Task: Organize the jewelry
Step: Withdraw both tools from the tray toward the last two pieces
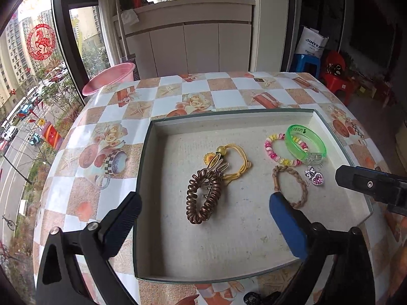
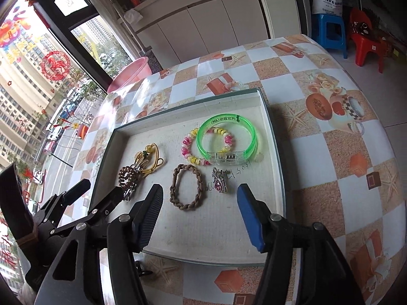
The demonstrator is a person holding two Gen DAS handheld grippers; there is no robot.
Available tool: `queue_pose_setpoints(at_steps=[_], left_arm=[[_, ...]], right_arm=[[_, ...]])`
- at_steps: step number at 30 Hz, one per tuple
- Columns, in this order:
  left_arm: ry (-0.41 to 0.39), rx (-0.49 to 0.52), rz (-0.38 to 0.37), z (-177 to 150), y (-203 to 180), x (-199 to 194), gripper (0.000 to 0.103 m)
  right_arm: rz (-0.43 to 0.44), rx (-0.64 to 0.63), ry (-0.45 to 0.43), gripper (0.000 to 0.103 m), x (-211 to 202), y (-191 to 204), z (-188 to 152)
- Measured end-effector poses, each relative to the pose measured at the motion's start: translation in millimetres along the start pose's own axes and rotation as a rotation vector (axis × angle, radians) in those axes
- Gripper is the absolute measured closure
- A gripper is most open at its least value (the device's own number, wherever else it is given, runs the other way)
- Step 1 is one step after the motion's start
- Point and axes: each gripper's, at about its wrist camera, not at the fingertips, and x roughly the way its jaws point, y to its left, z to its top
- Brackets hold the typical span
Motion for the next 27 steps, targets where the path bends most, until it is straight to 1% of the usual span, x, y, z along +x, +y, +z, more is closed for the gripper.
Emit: queue_pose_setpoints(at_steps=[5, 9, 10, 11, 13, 17, 20, 22, 24, 27], left_arm=[[-0.004, -0.008, -0.002, -12.9, 6.1, -19.0, 0.000], [0.004, -0.027, -0.016, -30.7, 13.4, -37.3, 0.000], [0.005, -0.030, -0.022, -35.7, 14.5, -42.3, 0.000], [0.006, -0.033, -0.028, -41.2, 15.4, -47.7, 0.000], [0.005, -0.042, -0.035, -52.8, 17.2, -58.1, 0.000], [0.002, -0.050, -0.043, -72.7, 16.7, -76.7, 0.000], [-0.009, -0.048, -0.032, -87.9, 13.3, -89.5, 0.000], [-0.008, -0.048, -0.040, -97.8, 10.2, -94.1, 0.000], [0.010, -0.048, -0.060, -107.4, 5.7, -94.8, 0.000], [0.033, -0.065, -0.080, -120.1, -1.6, -92.8, 0.000]], right_arm=[[0.013, 0.009, -0.012, 0.025, -14.7, -0.9, -10.3], [0.025, 0.017, -0.020, 0.022, -27.7, -1.2, -19.6], [0.028, 0.019, -0.022, 0.019, -31.3, -1.0, -22.7], [0.034, 0.018, -0.025, 0.012, -35.2, -0.5, -26.3], [0.033, 0.018, -0.034, 0.000, -42.4, -0.1, -33.9], [0.041, 0.027, -0.055, 0.000, -55.3, -1.5, -50.7], [0.040, 0.030, -0.065, 0.000, -64.6, -1.8, -64.4], [0.042, 0.021, -0.044, 0.000, -68.0, -0.7, -74.2], [0.044, 0.009, -0.006, 0.000, -68.6, 0.0, -83.1], [0.042, -0.001, 0.028, 0.000, -69.0, 0.2, -97.9]])
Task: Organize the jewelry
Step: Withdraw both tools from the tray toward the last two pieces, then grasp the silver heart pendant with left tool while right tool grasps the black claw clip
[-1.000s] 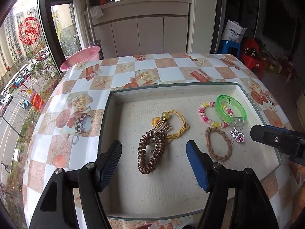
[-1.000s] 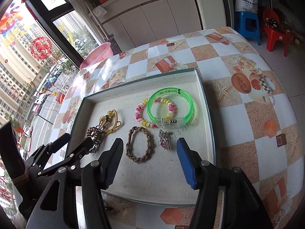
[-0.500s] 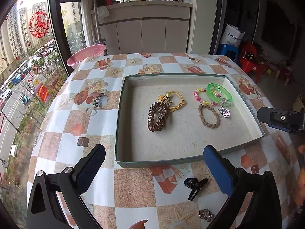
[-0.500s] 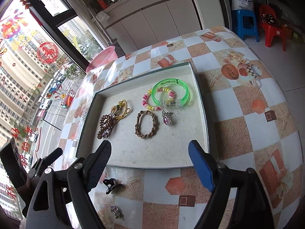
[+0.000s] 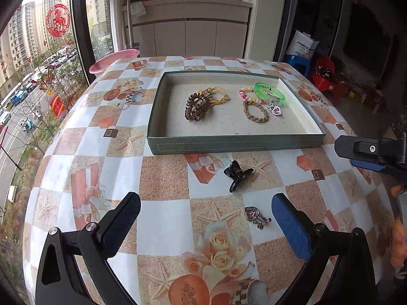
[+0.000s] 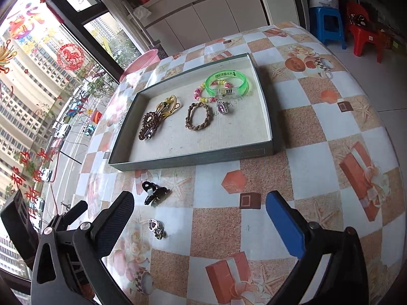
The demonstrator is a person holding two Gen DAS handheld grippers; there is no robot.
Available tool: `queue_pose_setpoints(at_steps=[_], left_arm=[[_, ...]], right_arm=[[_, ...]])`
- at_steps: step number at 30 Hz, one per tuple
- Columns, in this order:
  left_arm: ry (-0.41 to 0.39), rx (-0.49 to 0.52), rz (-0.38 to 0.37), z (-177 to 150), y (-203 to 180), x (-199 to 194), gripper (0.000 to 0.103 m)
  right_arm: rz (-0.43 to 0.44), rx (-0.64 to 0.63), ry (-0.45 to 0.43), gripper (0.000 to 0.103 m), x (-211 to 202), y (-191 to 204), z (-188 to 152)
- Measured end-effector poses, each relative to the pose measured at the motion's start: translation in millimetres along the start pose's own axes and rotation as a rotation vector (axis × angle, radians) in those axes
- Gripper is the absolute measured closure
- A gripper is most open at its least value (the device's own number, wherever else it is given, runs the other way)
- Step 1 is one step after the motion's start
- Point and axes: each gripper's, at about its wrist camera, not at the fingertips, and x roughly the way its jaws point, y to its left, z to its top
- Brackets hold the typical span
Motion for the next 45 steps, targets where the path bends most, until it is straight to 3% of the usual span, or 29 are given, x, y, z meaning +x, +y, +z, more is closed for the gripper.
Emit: queue_pose_setpoints(at_steps=[15, 18, 24, 27, 30, 32, 33, 45], left_arm=[[0.061, -0.012, 0.011, -16.6, -24.0, 32.1, 0.000], [0.058, 0.013, 0.015, -18.5, -27.2, 32.3, 0.014], [0.051, 0.059, 0.011, -18.5, -38.4, 30.9, 0.020], [0.075, 0.081, 0.010, -21.7, -42.9, 35.6, 0.040], [0.083, 0.082, 0.006, -28.2, -43.4, 38.0, 0.044], [0.074, 0.096, -0.001, -29.8, -44.6, 35.8, 0.061], [0.075, 0.099, -0.006, -29.8, -44.9, 35.1, 0.075], [0.048, 0.008, -0.035, -31.8, -15.7, 21.3, 0.075]], right_arm=[[-0.045, -0.019, 0.074, 0.000, 17.8, -11.5, -17.4], [-0.044, -0.016, 0.080, 0.000, 20.5, -12.6, -18.3], [-0.048, -0.024, 0.093, 0.000, 27.1, -9.2, -18.0], [-0.049, -0.025, 0.098, 0.000, 30.2, -7.6, -17.4], [-0.048, -0.026, 0.103, 0.000, 32.2, -6.3, -17.5], [-0.048, -0.030, 0.105, 0.000, 33.8, -5.4, -17.4], [-0.049, -0.031, 0.107, 0.000, 34.9, -5.0, -17.4], [-0.063, -0.080, 0.124, 0.001, 55.4, 15.8, -19.4]])
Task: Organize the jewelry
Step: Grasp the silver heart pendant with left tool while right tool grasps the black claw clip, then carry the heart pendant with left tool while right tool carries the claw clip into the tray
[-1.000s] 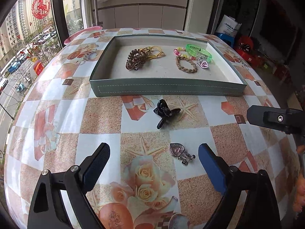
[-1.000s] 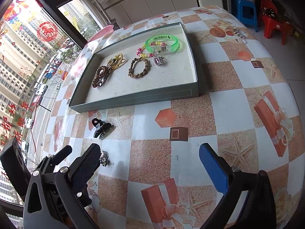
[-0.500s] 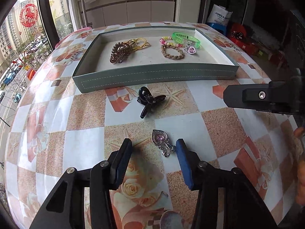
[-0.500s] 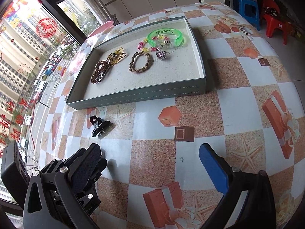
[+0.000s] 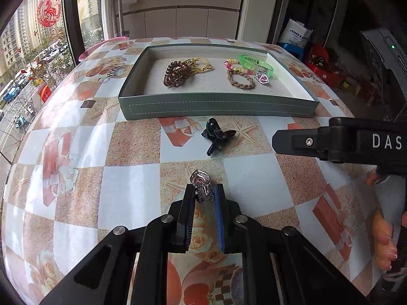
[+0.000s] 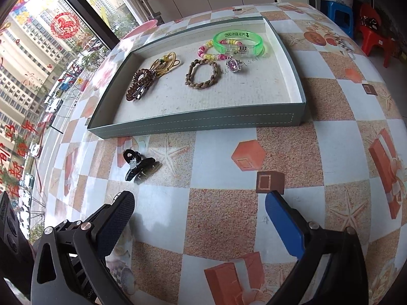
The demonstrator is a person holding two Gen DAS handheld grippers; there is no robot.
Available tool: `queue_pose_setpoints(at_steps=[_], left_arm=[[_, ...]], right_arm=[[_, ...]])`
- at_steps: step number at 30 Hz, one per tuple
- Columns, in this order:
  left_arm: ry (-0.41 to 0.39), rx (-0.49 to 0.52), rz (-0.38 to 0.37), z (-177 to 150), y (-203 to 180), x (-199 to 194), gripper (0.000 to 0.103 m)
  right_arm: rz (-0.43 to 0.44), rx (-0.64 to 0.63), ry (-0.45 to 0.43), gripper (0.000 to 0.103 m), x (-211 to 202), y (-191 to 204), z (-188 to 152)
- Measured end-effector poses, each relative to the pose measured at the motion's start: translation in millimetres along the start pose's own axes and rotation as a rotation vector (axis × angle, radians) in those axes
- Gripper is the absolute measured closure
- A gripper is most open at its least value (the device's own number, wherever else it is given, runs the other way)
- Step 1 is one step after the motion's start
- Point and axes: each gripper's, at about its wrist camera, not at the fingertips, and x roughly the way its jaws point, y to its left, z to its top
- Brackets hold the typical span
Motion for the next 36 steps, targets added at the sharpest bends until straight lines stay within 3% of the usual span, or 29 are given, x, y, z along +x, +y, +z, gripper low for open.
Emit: queue_pose_setpoints(at_steps=[4, 10, 14, 21, 27, 36], left_arm=[[-0.010, -0.029, 0.012, -1.0, 10.8, -3.4, 0.075], [-0.001, -0.050, 0.016, -6.8, 17.6, -1.5, 0.075], [0.004, -0.061, 0.012, -9.5, 18.8, 0.0, 0.075], [0.003, -0.063, 0.007, -9.4, 18.2, -0.3, 0.075], [0.003, -0.067, 0.008, -9.7, 18.4, -0.4, 0.075], [0.003, -0.068, 0.005, -9.6, 18.1, 0.0, 0.075]], right_arm=[[-0.011, -0.048, -0.007, 0.004, 9.6, 18.4, 3.4], [-0.003, -0.115, -0.013, 0.023, 23.9, 46.1, 13.5], [0.019, -0.150, -0.008, 0.026, 32.5, 58.8, 22.4], [-0.020, -0.222, 0.008, 0.039, 47.2, 76.5, 24.6], [-0.087, -0.308, 0.010, 0.064, 51.5, 88.6, 22.3], [-0.114, -0.317, -0.009, 0.065, 42.6, 83.3, 13.2]])
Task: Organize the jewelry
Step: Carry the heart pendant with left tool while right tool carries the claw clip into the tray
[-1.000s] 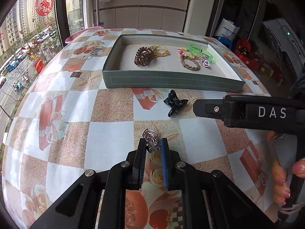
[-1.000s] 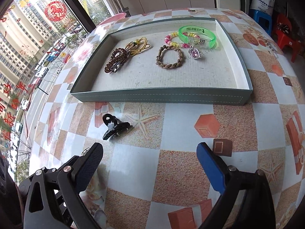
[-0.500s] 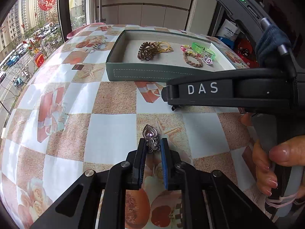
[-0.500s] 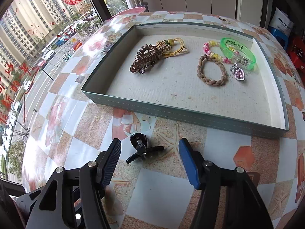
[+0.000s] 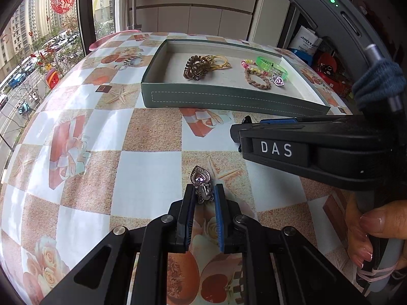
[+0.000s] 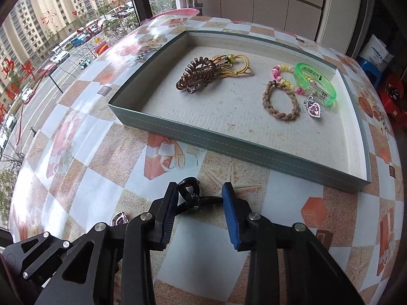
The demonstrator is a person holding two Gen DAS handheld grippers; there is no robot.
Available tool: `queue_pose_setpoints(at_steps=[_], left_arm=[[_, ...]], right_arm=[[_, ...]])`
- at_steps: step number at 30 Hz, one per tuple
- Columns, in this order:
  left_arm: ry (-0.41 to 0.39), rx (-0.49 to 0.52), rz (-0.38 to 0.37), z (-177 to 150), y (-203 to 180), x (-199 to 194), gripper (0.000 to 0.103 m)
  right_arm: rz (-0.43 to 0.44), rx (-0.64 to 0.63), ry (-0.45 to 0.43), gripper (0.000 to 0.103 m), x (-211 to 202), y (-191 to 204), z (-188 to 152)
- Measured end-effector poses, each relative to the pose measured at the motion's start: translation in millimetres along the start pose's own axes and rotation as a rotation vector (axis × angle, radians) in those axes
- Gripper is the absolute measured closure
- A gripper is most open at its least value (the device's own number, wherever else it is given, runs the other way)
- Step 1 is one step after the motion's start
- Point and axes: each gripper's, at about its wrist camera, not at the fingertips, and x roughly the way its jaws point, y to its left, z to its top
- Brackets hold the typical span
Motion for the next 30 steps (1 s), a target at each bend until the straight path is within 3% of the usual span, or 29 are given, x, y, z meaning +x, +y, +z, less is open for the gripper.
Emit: queue_pose_setpoints(at_steps=[19, 24, 30], left_arm=[[-0.003, 0.006, -0.019, 9.4, 4.4, -7.5, 0.075], [-0.038, 0.036, -0.029, 28.0, 5.3, -22.1, 0.075], [-0.081, 0.075, -0.047, 60.7, 4.2, -34.7, 0.075]], right_arm=[[0.078, 0.231, -0.032, 0.065, -46.7, -69.0, -52.8], [0.084, 0.275, -0.049, 0.065, -62.3, -85.8, -57.1], [0.084, 0.304, -0.105, 0.065, -85.9, -102.7, -38.0]])
